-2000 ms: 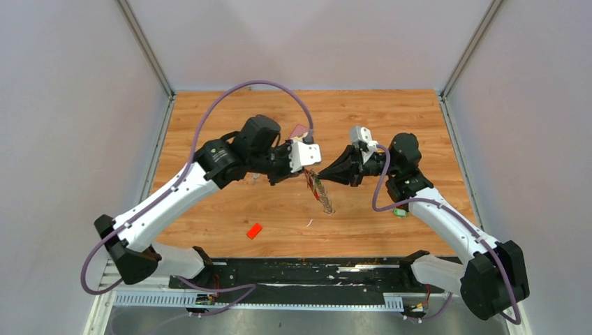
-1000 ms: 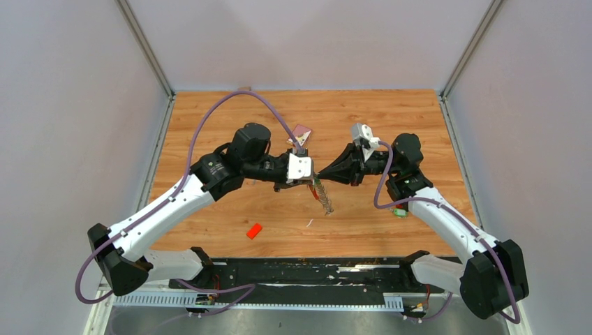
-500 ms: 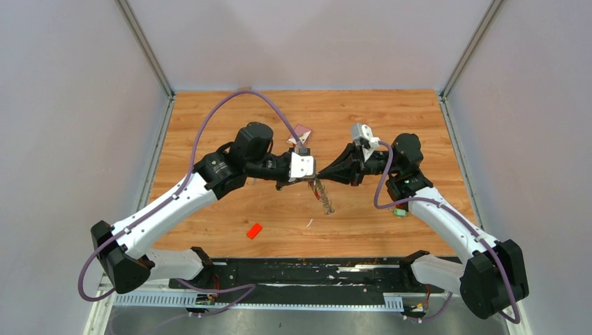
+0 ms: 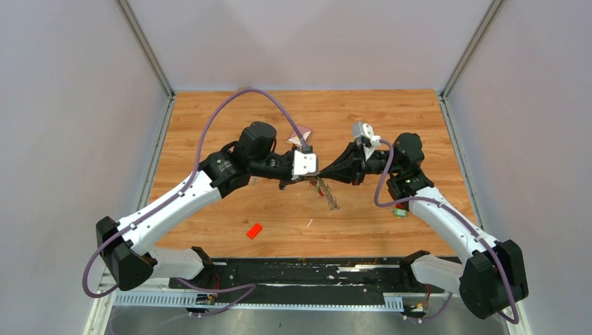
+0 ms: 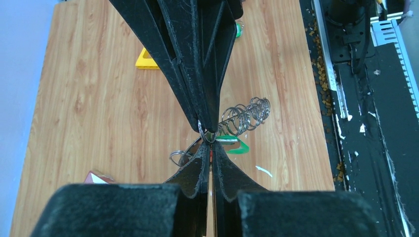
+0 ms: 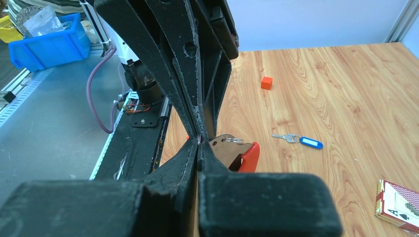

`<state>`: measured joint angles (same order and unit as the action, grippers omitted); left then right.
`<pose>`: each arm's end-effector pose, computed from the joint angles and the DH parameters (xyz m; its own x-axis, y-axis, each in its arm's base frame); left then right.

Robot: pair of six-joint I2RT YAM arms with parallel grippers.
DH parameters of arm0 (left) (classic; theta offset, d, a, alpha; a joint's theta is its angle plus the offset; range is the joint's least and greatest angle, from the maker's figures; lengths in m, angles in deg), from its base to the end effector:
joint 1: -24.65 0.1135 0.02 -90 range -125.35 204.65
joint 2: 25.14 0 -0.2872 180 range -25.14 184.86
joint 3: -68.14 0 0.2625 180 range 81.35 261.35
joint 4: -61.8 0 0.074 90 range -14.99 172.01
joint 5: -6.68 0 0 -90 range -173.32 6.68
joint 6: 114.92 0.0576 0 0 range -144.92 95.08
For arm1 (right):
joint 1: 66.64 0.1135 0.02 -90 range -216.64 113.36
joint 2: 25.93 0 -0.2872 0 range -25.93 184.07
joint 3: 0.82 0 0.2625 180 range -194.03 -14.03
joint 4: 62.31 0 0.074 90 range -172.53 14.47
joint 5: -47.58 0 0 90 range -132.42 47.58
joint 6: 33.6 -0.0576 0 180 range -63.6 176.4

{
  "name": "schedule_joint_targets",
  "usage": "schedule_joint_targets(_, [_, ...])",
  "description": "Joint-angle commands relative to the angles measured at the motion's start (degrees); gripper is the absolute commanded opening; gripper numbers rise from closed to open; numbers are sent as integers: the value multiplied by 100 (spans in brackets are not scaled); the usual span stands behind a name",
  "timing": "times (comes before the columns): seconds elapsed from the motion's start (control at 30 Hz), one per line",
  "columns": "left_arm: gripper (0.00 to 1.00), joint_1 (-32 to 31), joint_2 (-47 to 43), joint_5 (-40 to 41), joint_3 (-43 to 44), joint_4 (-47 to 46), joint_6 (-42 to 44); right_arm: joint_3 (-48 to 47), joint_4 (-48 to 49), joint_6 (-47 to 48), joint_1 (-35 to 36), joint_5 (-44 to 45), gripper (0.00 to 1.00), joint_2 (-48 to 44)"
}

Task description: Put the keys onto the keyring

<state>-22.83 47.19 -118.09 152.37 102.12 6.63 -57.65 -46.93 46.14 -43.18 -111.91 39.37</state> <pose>0.1761 -0.2406 0.3835 0.2200 0.3960 -0.8915 0.9731 -0.0255 0.2289 0.2107 0.1503 0.3471 -0.0682 0.0384 -0.9969 -0.9962 -0.0565 0.0659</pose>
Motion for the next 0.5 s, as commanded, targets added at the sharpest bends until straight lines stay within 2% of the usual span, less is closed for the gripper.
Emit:
schedule_joint_targets(0.0, [8, -11, 55, -300, -124, -354, -335, -89, 471, -90, 15, 50, 0, -44])
schedule_joint_targets(0.3, [12, -15, 66, -248, -146, -626, -765, -70, 327, 92, 19, 103, 0, -32])
schedule_joint_targets(0.47, [16, -15, -19, -38, -124, -600, -738, -123, -115, 561, 18, 142, 0, -59])
